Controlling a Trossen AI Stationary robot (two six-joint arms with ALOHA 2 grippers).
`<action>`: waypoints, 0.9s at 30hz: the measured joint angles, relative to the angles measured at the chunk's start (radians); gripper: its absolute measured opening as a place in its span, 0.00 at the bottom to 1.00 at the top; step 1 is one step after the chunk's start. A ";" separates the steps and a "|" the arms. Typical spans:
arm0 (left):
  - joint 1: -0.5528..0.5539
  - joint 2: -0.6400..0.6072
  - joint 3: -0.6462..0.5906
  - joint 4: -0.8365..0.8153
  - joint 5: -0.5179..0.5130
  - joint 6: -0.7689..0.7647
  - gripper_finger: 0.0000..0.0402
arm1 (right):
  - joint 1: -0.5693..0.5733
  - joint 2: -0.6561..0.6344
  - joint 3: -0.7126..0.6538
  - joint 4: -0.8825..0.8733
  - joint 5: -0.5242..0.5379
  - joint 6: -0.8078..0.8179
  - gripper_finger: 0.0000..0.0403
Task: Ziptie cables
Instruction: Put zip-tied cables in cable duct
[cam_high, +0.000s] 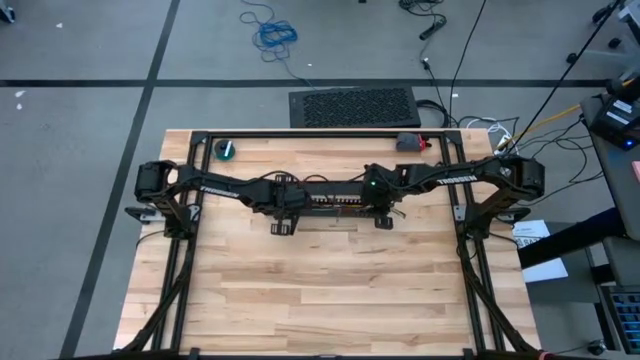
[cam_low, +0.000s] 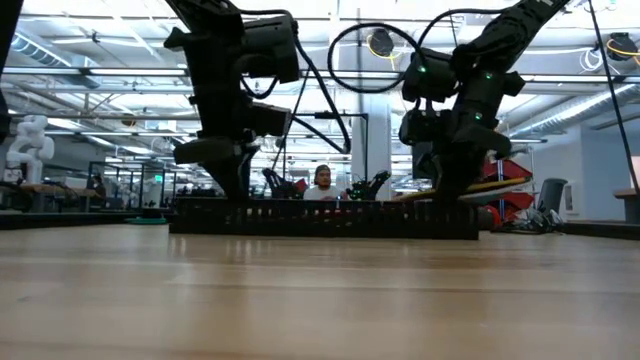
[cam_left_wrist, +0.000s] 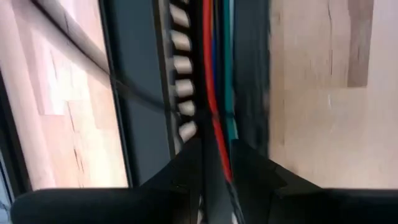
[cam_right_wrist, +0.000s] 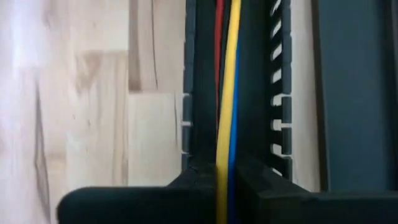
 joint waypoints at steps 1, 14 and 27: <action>-0.003 0.000 0.004 0.006 -0.001 -0.001 0.20 | 0.001 0.000 0.000 0.024 -0.014 0.000 0.08; -0.080 0.000 0.095 0.040 -0.013 -0.036 0.20 | 0.069 0.000 0.001 0.083 -0.111 0.049 0.26; -0.166 -0.083 0.205 -0.121 -0.161 -0.117 0.20 | 0.142 -0.127 0.001 0.041 -0.047 0.081 0.38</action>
